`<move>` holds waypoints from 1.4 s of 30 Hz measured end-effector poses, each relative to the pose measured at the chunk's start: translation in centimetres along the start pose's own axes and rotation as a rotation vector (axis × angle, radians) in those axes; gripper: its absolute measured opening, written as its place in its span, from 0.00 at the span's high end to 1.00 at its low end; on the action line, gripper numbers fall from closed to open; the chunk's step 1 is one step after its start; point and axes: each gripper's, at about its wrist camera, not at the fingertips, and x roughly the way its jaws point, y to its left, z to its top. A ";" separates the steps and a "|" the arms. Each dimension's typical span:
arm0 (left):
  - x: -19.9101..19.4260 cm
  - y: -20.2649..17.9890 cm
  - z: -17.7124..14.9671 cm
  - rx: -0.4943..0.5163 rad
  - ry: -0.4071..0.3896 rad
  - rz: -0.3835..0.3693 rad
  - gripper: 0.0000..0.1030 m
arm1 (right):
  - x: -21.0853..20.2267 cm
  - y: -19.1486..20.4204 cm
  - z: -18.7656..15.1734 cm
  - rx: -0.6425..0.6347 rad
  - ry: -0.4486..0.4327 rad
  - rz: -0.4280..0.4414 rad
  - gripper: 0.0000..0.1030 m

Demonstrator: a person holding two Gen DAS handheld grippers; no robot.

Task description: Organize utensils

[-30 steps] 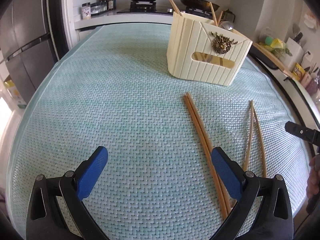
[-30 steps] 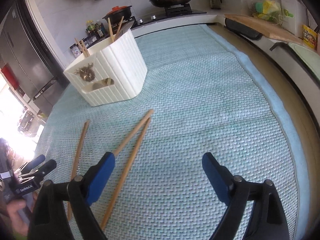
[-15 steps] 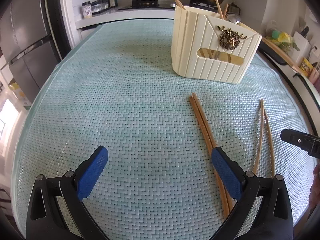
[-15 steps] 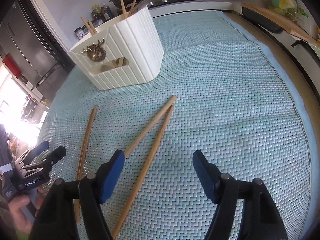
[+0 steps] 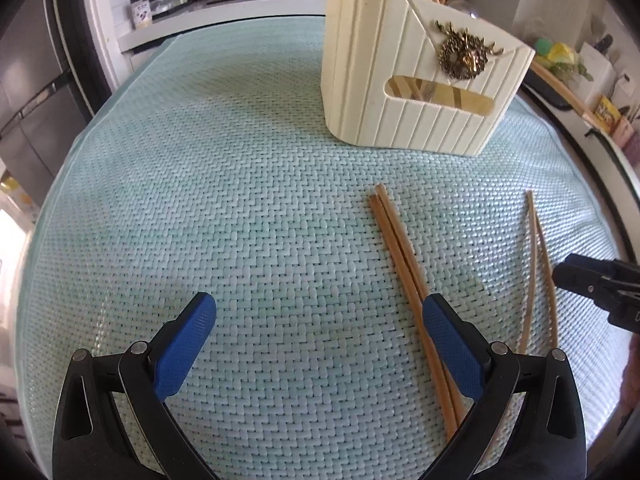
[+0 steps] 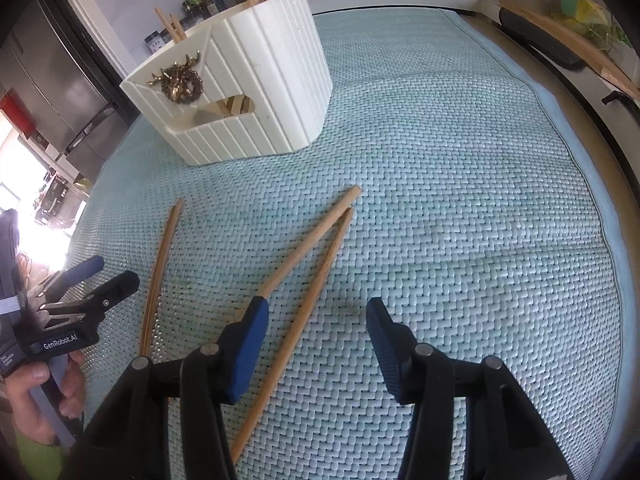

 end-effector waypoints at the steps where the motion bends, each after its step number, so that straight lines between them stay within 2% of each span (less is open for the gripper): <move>1: 0.3 -0.3 -0.1 0.013 0.003 0.024 0.00 | 0.3 0.4 0.0 -0.013 0.002 -0.009 0.50; 4: 0.5 -0.2 -0.2 -0.002 -0.008 0.027 0.00 | 0.7 1.7 0.1 -0.067 -0.006 -0.049 0.50; 8: 0.9 0.4 0.1 -0.038 0.020 0.004 0.01 | 1.4 3.3 0.2 -0.139 -0.019 -0.101 0.52; 13: 0.3 -0.4 0.0 0.002 0.029 -0.029 0.01 | 1.6 4.0 0.2 -0.187 -0.025 -0.168 0.53; 16: 0.5 -1.3 -0.2 0.040 0.035 -0.018 0.01 | 1.4 3.2 -0.5 -0.190 -0.027 -0.187 0.53; 18: 0.9 -1.7 -0.2 0.057 0.041 0.022 0.01 | 1.1 2.7 -0.8 -0.187 -0.026 -0.190 0.53; 19: 0.8 -1.6 -0.3 0.050 0.037 0.019 0.01 | 0.7 1.8 -1.4 -0.185 -0.027 -0.192 0.53; 24: -0.6 -0.1 -1.0 -0.001 0.019 -0.067 0.01 | -0.1 0.1 -2.5 -0.179 -0.031 -0.202 0.53; 30: -0.1 0.0 -1.1 0.004 0.034 -0.006 0.01 | -0.4 -0.4 -3.4 -0.168 -0.041 -0.189 0.53; 39: 0.1 0.9 -1.3 -0.046 0.025 -0.005 0.00 | -0.7 -0.8 -4.3 -0.165 -0.047 -0.184 0.53; 42: 0.6 0.2 -0.7 -0.030 0.019 -0.006 0.01 | -0.6 -0.9 -4.1 -0.156 -0.051 -0.187 0.53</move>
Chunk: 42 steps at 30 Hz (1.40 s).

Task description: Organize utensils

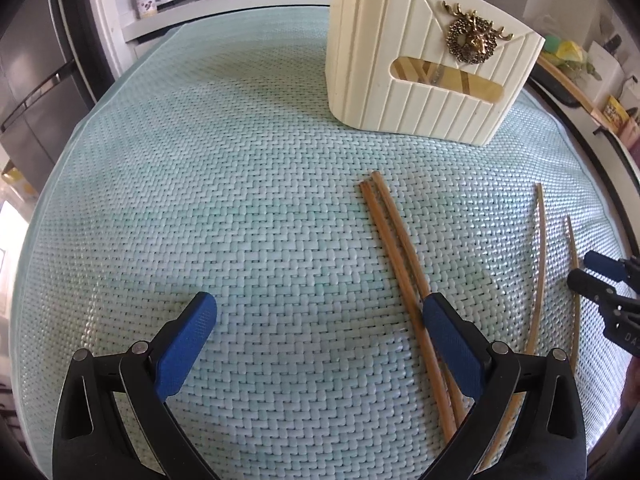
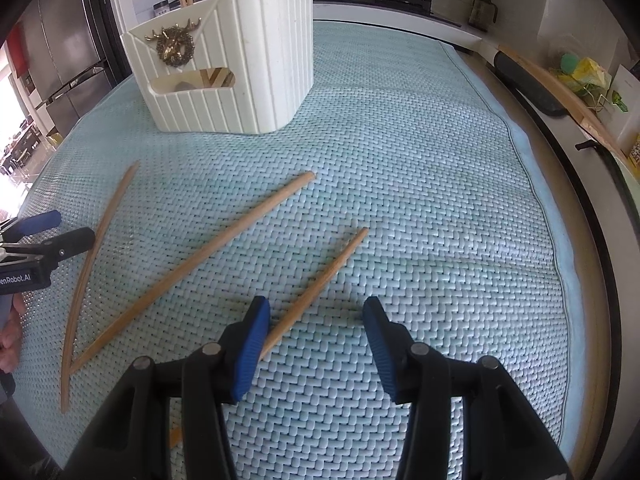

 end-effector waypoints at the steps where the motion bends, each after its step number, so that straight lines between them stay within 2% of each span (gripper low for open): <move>1: 0.3 -0.5 0.0 0.018 0.012 0.030 0.00 | 0.1 -0.1 0.1 0.005 -0.001 -0.001 0.53; 3: 0.1 -1.2 -0.1 0.041 -0.006 0.067 0.00 | 0.3 -0.1 0.4 0.003 -0.002 -0.002 0.53; 10: -0.2 1.1 -0.6 0.022 0.012 0.034 0.00 | 0.2 -1.0 -0.1 -0.004 -0.006 -0.012 0.53; 18: 1.0 0.3 1.4 0.105 0.096 -0.002 0.01 | 0.6 -0.9 0.9 0.009 0.042 -0.004 0.50; 26: 2.0 0.7 3.1 0.140 0.191 -0.019 0.00 | 1.0 -1.5 2.1 0.036 0.145 0.022 0.49; 32: 2.7 1.2 4.3 0.149 0.239 -0.025 0.00 | 1.6 -3.2 3.6 0.093 0.210 0.089 0.46; 35: 3.4 1.4 5.6 0.161 0.324 -0.032 0.00 | 1.8 -4.7 4.3 0.155 0.264 0.154 0.46; 37: 3.8 1.7 6.4 0.130 0.363 -0.030 0.01 | 2.1 -6.0 4.8 0.226 0.305 0.199 0.46; 40: 4.3 2.3 7.5 0.086 0.373 -0.038 0.01 | 2.5 -7.1 5.4 0.275 0.336 0.229 0.46; 42: 4.5 2.4 7.9 0.074 0.369 -0.030 0.01 | 2.6 -7.0 5.8 0.270 0.335 0.211 0.46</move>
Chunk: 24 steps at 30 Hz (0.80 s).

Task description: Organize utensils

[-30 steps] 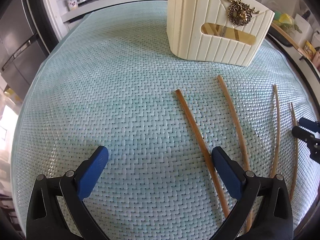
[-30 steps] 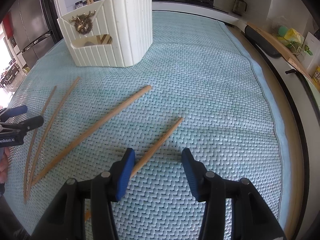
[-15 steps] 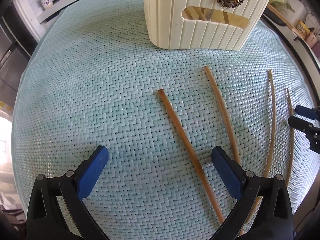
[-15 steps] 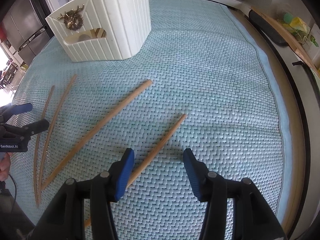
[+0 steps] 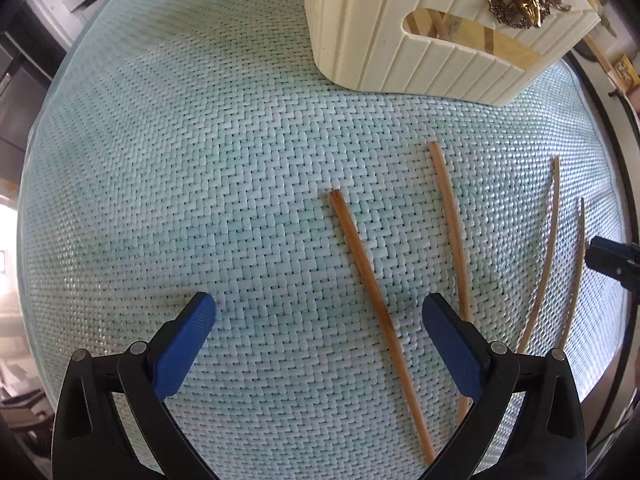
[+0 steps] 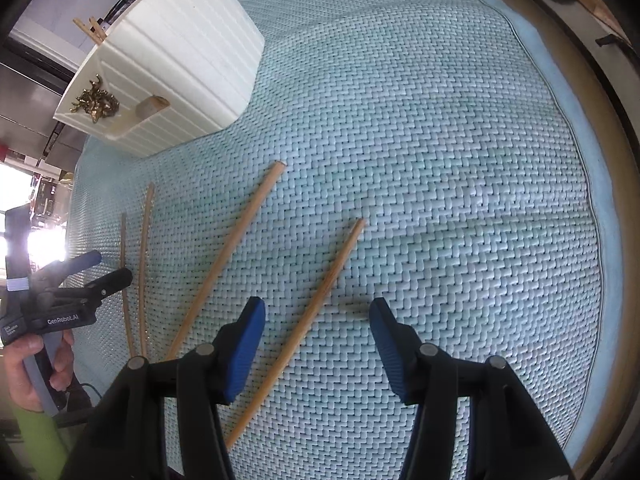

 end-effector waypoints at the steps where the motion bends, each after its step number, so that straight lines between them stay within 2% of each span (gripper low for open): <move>1: 0.1 0.0 0.3 -0.003 0.004 0.000 0.01 | 0.1 0.3 0.2 -0.004 -0.004 -0.009 0.46; 3: 0.1 0.0 1.3 -0.009 0.005 0.008 0.05 | 0.5 1.3 0.8 -0.017 -0.013 -0.034 0.47; 5: 0.0 -0.8 1.9 -0.012 0.008 0.041 0.15 | 0.8 2.4 1.2 -0.042 -0.033 -0.075 0.53; 6: -0.3 -1.3 2.1 -0.013 0.003 0.052 0.24 | 0.9 2.8 1.5 -0.051 -0.041 -0.097 0.55; 7: -0.4 -2.4 2.4 -0.010 -0.001 0.047 0.35 | 1.0 3.2 1.7 -0.055 -0.052 -0.120 0.63; 8: -0.6 -2.7 2.4 -0.008 -0.004 0.045 0.39 | 1.0 3.5 2.0 -0.057 -0.065 -0.135 0.76; 9: -0.7 -2.9 2.5 -0.008 -0.005 0.043 0.51 | 1.0 3.6 2.3 -0.052 -0.070 -0.141 0.81; 11: -0.8 -3.1 2.7 -0.010 -0.023 0.046 0.65 | 1.2 3.6 3.0 -0.032 -0.087 -0.147 0.92; 14: -1.0 -3.2 3.2 -0.031 -0.046 0.007 0.92 | 1.6 3.6 4.2 -0.010 -0.112 -0.128 0.94; 16: -1.0 -3.2 3.2 -0.046 -0.060 -0.043 0.96 | 1.6 4.4 4.8 -0.030 -0.137 -0.114 0.94; 19: -2.1 -3.2 2.7 -0.047 -0.110 -0.095 0.96 | 0.3 3.9 4.1 -0.058 -0.192 -0.082 0.95; 24: -7.5 -2.7 1.6 -0.056 -0.256 -0.162 0.96 | -4.8 4.8 3.1 -0.140 -0.335 -0.008 0.95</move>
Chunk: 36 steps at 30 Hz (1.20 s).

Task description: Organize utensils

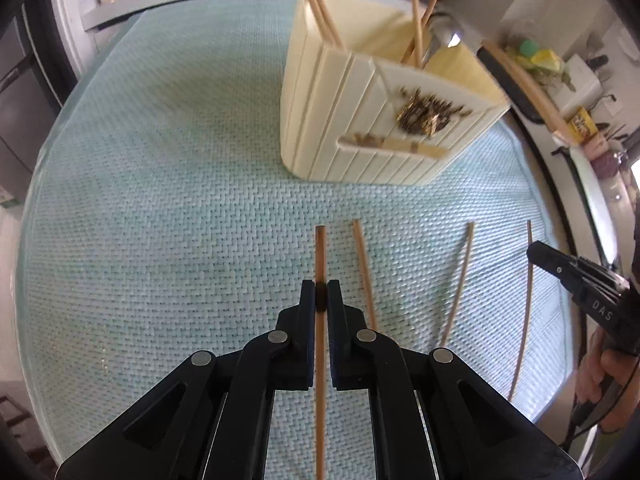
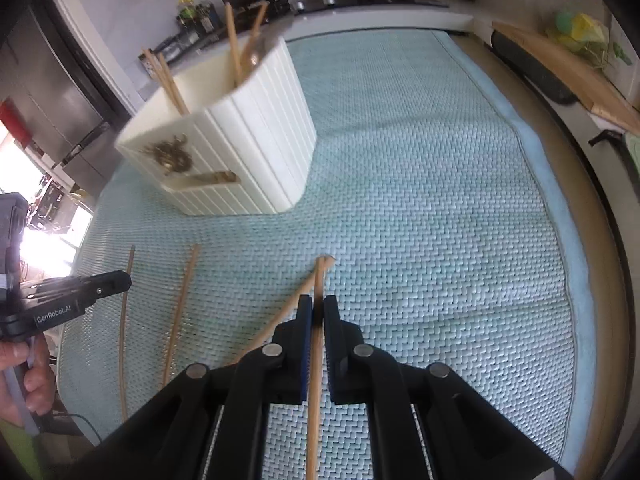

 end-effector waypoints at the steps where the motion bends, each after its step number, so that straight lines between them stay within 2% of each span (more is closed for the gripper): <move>1: -1.5 -0.2 0.0 0.009 -0.036 -0.009 0.96 | -1.3 0.4 0.2 -0.022 -0.035 0.009 0.95; 5: -7.5 -1.4 -0.7 0.047 -0.184 -0.047 0.96 | -6.8 2.4 0.5 -0.109 -0.172 0.027 0.95; 9: -12.2 -1.9 -2.3 0.072 -0.310 -0.078 0.96 | -11.7 4.3 -1.4 -0.179 -0.318 0.034 0.95; 13: -15.3 -1.7 -2.8 0.087 -0.401 -0.098 0.97 | -15.4 5.8 -3.9 -0.244 -0.454 0.009 0.95; 16: -17.8 -1.8 -4.0 0.102 -0.456 -0.097 0.97 | -16.7 7.1 -3.8 -0.281 -0.525 -0.011 0.95; 23: -19.2 -2.4 -3.6 0.103 -0.493 -0.122 0.97 | -19.4 8.2 -2.8 -0.296 -0.608 -0.030 0.95; 33: -20.5 -2.9 -3.6 0.120 -0.514 -0.147 1.00 | -21.1 7.8 -2.0 -0.268 -0.623 0.005 0.95; 36: -20.1 -3.0 -3.5 0.129 -0.481 -0.131 1.00 | -21.3 7.7 -2.1 -0.264 -0.622 0.008 0.95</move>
